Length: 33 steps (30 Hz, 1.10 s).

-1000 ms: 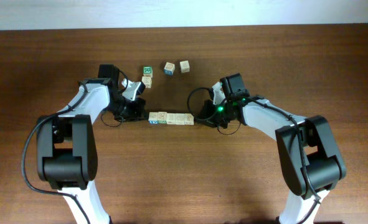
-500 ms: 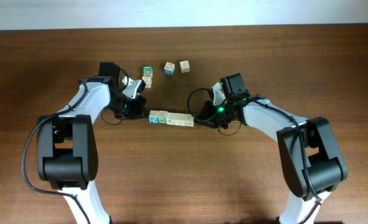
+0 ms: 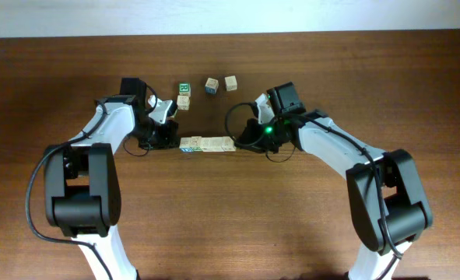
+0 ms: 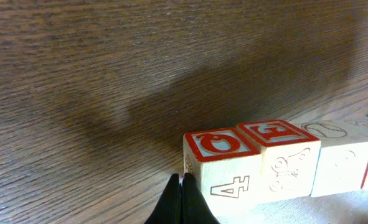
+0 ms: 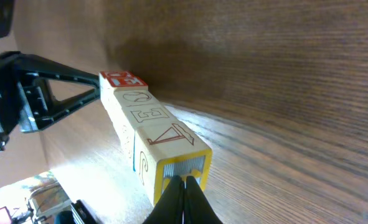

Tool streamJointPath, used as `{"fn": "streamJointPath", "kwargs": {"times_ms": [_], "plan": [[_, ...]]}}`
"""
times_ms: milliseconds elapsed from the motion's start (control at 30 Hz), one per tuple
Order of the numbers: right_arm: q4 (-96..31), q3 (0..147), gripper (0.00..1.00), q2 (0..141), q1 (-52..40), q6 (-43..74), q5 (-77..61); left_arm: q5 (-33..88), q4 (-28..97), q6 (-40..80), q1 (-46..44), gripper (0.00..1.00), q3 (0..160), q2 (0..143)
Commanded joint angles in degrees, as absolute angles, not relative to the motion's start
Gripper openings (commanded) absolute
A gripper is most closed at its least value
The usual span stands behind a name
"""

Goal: Rotate 5 blocks

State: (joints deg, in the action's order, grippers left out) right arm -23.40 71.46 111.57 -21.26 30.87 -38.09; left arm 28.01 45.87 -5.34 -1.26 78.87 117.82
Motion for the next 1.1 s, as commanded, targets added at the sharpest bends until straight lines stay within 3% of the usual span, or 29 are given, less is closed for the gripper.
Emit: {"fn": "streamJointPath", "kwargs": {"times_ms": [0,1067], "plan": [[-26.0,75.9,0.04,110.1,-25.4,28.6,-38.2,34.7,46.3,-5.2,-2.6,0.00,79.9,118.4],[-28.1,82.1,0.04,110.6,-33.1,27.5,-29.2,34.6,46.8,-5.2,-3.0,0.00,79.9,118.4]]}}
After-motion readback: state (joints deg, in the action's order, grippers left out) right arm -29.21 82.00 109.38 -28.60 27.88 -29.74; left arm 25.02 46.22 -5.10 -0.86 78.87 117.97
